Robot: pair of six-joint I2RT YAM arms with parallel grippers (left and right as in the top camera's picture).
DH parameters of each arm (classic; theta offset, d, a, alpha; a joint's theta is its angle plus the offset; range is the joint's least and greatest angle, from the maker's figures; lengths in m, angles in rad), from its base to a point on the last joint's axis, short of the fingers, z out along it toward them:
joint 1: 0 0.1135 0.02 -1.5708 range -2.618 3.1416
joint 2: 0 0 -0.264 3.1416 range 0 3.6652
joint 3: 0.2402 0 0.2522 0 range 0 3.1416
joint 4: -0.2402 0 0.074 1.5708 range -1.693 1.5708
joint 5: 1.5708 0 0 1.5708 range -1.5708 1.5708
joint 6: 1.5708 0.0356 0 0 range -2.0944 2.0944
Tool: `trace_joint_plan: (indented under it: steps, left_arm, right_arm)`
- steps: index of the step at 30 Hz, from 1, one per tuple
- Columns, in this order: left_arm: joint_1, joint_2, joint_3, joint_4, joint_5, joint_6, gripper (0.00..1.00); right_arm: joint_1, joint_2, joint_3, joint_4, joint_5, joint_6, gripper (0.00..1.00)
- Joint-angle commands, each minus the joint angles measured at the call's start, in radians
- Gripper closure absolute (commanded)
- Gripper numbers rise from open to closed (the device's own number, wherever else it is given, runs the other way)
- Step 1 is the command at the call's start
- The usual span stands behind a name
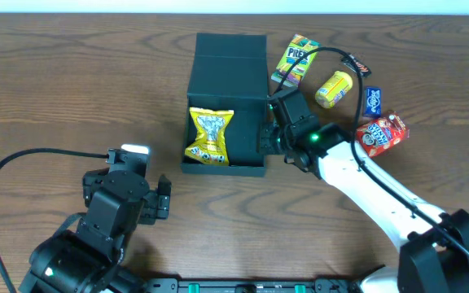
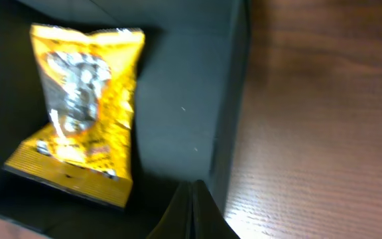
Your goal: Pack container
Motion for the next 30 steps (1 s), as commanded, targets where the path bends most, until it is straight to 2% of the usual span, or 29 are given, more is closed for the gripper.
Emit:
trace_joint_plan:
  steps: [1, 3, 6, 9, 10, 13, 15, 19, 24, 30]
  left_arm:
    - [0.002, 0.0, 0.015, -0.003, 0.0, 0.006, 0.05]
    - [0.002, 0.0, 0.015, -0.003, 0.0, 0.006, 0.05]
    - [0.002, 0.0, 0.015, -0.003, 0.0, 0.006, 0.05]
    - [0.002, 0.0, 0.015, -0.003, 0.0, 0.006, 0.05]
    - [0.002, 0.0, 0.015, -0.003, 0.0, 0.006, 0.05]
    - [0.002, 0.0, 0.015, -0.003, 0.0, 0.006, 0.05]
    - [0.002, 0.0, 0.015, -0.003, 0.0, 0.006, 0.05]
    - [0.002, 0.0, 0.015, -0.003, 0.0, 0.006, 0.05]
    - [0.002, 0.0, 0.015, -0.003, 0.0, 0.006, 0.05]
    - [0.002, 0.0, 0.015, -0.003, 0.0, 0.006, 0.05]
  right_arm:
    - [-0.006, 0.016, 0.005, -0.016, 0.021, 0.035, 0.99]
    - [-0.006, 0.02, 0.005, -0.021, 0.021, 0.042, 0.99]
    - [-0.006, 0.027, 0.005, -0.021, 0.021, 0.042, 0.72]
    - [-0.006, 0.031, 0.005, -0.021, 0.021, 0.042, 0.57]
    - [-0.006, 0.031, 0.005, -0.021, 0.021, 0.042, 0.56]
    - [-0.006, 0.034, 0.005, -0.021, 0.021, 0.041, 0.59]
    - [-0.006, 0.055, 0.004, -0.025, 0.021, 0.041, 0.69]
    - [-0.006, 0.102, 0.004, -0.027, 0.021, 0.041, 0.79]
    - [-0.007, 0.119, 0.004, -0.031, 0.023, 0.024, 0.96]
    - [-0.008, 0.119, 0.005, -0.032, 0.033, -0.013, 0.99]
